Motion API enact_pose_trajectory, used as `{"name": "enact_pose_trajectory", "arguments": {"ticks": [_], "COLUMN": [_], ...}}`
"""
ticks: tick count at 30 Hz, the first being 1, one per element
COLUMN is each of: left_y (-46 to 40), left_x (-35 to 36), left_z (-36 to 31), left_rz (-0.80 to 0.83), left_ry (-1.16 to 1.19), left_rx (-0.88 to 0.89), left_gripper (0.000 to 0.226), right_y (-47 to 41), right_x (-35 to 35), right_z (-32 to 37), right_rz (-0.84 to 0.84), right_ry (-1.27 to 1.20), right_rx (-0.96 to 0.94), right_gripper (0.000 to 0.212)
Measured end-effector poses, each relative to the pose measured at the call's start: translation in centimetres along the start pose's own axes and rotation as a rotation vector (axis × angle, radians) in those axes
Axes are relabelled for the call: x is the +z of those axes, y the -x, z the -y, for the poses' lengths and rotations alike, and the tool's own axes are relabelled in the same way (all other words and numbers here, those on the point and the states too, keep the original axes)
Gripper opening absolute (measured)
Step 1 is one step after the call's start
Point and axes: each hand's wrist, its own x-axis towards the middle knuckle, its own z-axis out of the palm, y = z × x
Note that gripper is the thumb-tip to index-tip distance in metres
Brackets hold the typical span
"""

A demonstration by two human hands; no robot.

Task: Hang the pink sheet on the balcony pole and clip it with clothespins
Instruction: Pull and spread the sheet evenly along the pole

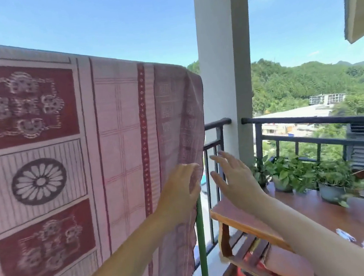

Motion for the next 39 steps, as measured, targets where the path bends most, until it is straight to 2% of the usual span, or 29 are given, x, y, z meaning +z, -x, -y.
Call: {"name": "enact_pose_trajectory", "arguments": {"ticks": [4,8,10,12,14,15,17,19,21,23,25,26,27,28,30,32,34,35,37,39], "left_y": [-5.2,-8.6,-9.6,-10.2,-10.3,-10.1,-9.9,-10.0,-10.2,-11.2,-12.7,-13.1,-13.5,-13.5,-12.9,-12.8,-12.9,-12.9,-12.2,-11.0], "left_x": [4.3,8.9,10.2,10.1,9.6,9.3,9.6,10.2,11.0,11.7,12.5,13.2,13.9,14.5,15.3,15.7,16.3,16.8,18.1,19.4], "left_z": [2.8,4.7,5.4,5.8,5.9,5.7,5.3,4.1,2.6,0.7,-1.2,-2.0,-2.9,-3.4,-4.0,-4.3,-4.2,-4.2,-4.1,-3.9], "left_rz": [-0.142,-0.138,-0.225,-0.350,-0.375,-0.388,-0.513,-0.734,-0.943,-1.084,-1.207,-1.230,-1.186,-1.084,-0.910,-0.925,-0.995,-1.021,-1.037,-1.053], "left_ry": [-0.158,-0.372,-0.405,-0.281,-0.296,-0.316,-0.324,-0.296,-0.287,-0.328,-0.374,-0.369,-0.370,-0.422,-0.574,-0.644,-0.658,-0.676,-0.734,-0.795], "left_rx": [-0.035,-0.246,-0.258,-0.276,-0.283,-0.283,-0.322,-0.446,-0.604,-0.698,-0.778,-0.787,-0.798,-0.836,-0.932,-0.971,-0.982,-1.009,-1.045,-1.064], "left_gripper": [0.053,0.083,0.071,0.041,0.018,0.011,0.012,0.012,0.023,0.034,0.040,0.033,0.019,0.018,0.030,0.025,0.025,0.022,0.006,0.037], "right_y": [-5.7,-11.4,-15.0,-18.3,-21.1,-22.2,-24.1,-25.3,-26.0,-26.5,-26.6,-26.4,-26.0,-25.5,-24.8,-24.6,-24.7,-24.9,-26.1,-27.9], "right_x": [5.0,7.6,8.5,9.5,11.0,11.7,13.6,15.2,16.3,16.7,16.4,16.4,16.1,15.8,15.8,16.6,17.6,18.0,18.6,19.1], "right_z": [-4.5,-8.9,-10.7,-11.7,-12.0,-11.8,-11.6,-11.4,-11.2,-11.0,-10.5,-10.2,-9.9,-9.6,-8.8,-7.7,-6.7,-6.5,-7.1,-8.3], "right_rz": [-0.023,-0.043,-0.046,-0.066,-0.087,-0.105,-0.121,-0.062,0.061,0.190,0.363,0.445,0.519,0.591,0.684,0.715,0.822,0.832,0.712,0.532], "right_ry": [-0.105,-0.227,-0.337,-0.488,-0.645,-0.716,-0.902,-1.118,-1.285,-1.427,-1.565,-1.617,-1.648,-1.684,-1.716,-1.673,-1.642,-1.606,-1.496,-1.399], "right_rx": [-0.121,-0.227,-0.278,-0.342,-0.415,-0.449,-0.512,-0.548,-0.615,-0.668,-0.693,-0.714,-0.730,-0.730,-0.719,-0.740,-0.664,-0.631,-0.650,-0.659], "right_gripper": [0.069,0.061,0.055,0.049,0.045,0.043,0.038,0.032,0.030,0.029,0.041,0.052,0.058,0.058,0.055,0.055,0.045,0.038,0.033,0.036]}}
